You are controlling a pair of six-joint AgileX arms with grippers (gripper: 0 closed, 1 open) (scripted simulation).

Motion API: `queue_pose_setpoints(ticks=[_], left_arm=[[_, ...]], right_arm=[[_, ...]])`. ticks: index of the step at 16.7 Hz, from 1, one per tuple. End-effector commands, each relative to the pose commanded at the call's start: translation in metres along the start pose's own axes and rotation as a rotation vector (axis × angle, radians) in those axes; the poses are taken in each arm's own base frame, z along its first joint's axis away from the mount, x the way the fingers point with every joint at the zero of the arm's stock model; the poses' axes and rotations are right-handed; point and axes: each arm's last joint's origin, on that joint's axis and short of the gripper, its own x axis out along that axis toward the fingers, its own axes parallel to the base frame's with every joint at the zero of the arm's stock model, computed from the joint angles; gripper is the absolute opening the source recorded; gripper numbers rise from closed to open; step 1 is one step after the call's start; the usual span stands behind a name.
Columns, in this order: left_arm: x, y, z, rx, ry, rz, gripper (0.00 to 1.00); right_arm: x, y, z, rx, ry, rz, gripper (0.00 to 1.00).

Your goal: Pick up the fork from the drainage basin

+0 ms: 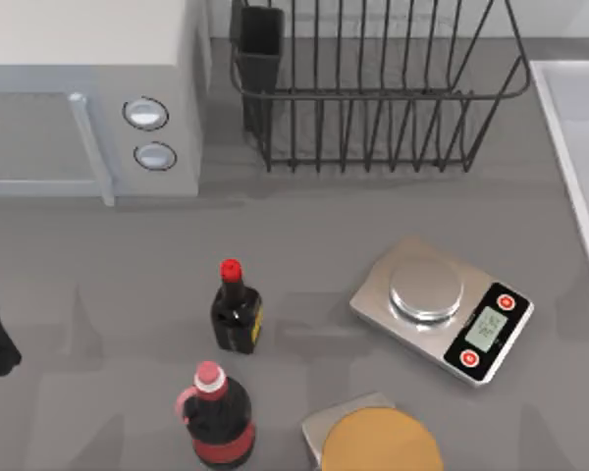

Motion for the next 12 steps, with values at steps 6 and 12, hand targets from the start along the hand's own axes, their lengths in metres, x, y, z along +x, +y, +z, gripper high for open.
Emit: queue_pose_setpoints(ticks=[6,12], left_arm=[[0.000,0.000,0.000,0.000,0.000,0.000,1.00],[0.000,0.000,0.000,0.000,0.000,0.000,1.00]], right_arm=[[0.071,-0.016,0.086,-0.034,0.420,-0.029,1.00],[0.208,-0.048,0.103,-0.035,0.872,-0.015,1.00]])
